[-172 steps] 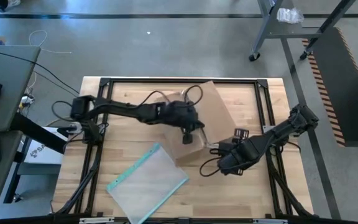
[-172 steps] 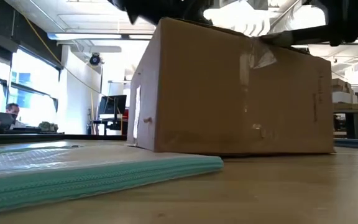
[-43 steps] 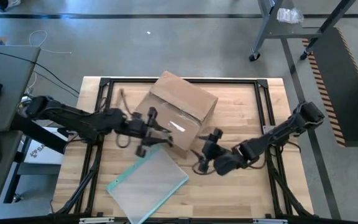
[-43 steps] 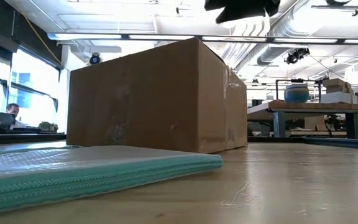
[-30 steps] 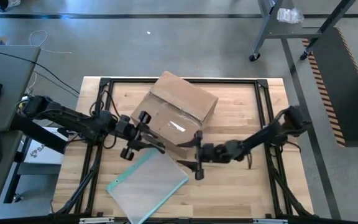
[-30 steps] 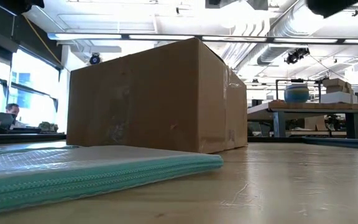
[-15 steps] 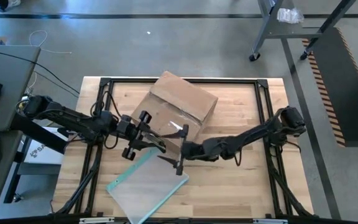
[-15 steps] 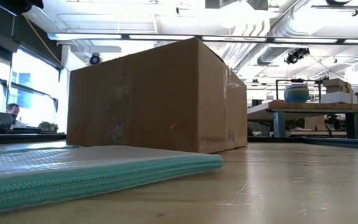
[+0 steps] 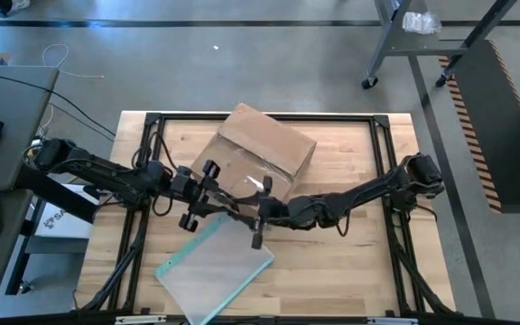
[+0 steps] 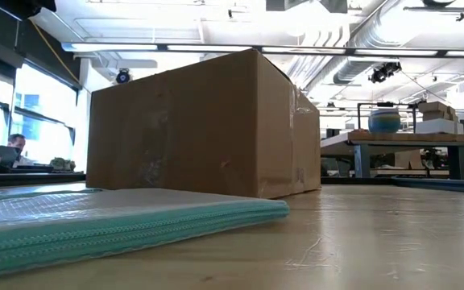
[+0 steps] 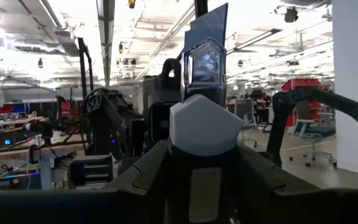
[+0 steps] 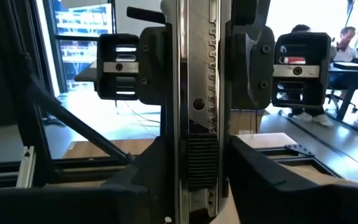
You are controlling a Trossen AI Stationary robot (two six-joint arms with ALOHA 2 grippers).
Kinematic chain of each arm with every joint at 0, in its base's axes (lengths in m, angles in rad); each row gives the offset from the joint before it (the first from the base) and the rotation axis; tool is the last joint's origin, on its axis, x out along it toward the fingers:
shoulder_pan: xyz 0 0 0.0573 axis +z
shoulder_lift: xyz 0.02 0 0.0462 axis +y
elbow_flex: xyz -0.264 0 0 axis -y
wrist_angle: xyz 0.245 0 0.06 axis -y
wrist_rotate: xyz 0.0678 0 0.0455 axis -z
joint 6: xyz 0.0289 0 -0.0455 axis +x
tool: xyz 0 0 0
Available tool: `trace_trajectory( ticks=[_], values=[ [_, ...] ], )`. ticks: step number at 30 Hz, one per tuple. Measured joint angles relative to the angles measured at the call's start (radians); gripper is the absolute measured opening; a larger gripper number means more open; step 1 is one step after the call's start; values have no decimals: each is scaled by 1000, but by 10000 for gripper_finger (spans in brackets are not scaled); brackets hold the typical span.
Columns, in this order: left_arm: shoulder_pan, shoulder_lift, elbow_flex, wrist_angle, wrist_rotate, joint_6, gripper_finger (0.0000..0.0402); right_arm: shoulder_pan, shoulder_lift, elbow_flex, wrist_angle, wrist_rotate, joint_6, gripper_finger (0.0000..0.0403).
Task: Unpack boxes
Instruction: Open the cardboard box using the black cutter
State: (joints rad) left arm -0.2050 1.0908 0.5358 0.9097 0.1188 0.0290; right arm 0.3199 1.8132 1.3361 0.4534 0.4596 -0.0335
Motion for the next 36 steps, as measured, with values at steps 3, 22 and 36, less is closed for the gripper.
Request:
trace_trajectory(
  ticks=[3,22,36],
  values=[
    [-1,0,0,-6,-18,0,112,0,0,0,-7,4,10,112],
    [-1,-6,7,-384,-293,-106,255,6,-426,0,-1564,-61,1014,112],
    [19,40,197,-837,-333,-40,179,-78,-354,-1,-1811,-180,900,112]
  ],
)
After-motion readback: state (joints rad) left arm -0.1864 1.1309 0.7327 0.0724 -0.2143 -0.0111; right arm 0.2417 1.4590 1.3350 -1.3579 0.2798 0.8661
